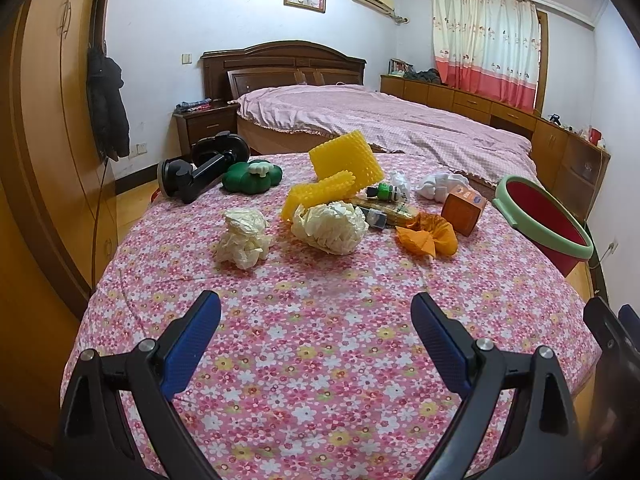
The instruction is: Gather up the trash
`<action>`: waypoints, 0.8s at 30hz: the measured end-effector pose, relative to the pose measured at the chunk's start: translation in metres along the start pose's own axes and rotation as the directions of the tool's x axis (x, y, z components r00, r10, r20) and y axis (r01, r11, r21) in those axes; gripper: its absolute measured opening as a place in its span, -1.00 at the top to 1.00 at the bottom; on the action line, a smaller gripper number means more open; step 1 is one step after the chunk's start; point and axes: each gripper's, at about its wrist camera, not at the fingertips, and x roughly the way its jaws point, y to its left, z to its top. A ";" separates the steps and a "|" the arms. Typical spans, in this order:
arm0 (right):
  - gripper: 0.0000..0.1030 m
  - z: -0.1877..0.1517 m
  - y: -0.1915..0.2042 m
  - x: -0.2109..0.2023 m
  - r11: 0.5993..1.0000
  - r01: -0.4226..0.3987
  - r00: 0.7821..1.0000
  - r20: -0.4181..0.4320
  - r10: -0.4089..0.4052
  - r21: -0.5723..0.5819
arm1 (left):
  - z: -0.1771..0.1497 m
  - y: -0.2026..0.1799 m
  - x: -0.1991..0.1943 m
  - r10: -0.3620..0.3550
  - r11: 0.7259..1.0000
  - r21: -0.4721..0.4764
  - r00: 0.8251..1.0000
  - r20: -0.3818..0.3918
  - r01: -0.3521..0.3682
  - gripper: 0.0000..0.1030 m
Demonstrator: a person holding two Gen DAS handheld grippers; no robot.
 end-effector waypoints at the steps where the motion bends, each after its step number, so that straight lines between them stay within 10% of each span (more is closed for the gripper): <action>1: -1.00 0.000 0.000 0.000 1.000 0.001 1.000 0.000 -0.001 0.000 | 0.000 0.002 0.001 0.001 1.000 -0.003 1.000 -0.001 -0.001 -0.85; 24: -1.00 0.001 0.000 0.000 1.000 0.002 1.000 -0.002 -0.002 0.000 | 0.000 0.003 0.001 -0.002 1.000 -0.006 1.000 -0.003 0.002 -0.85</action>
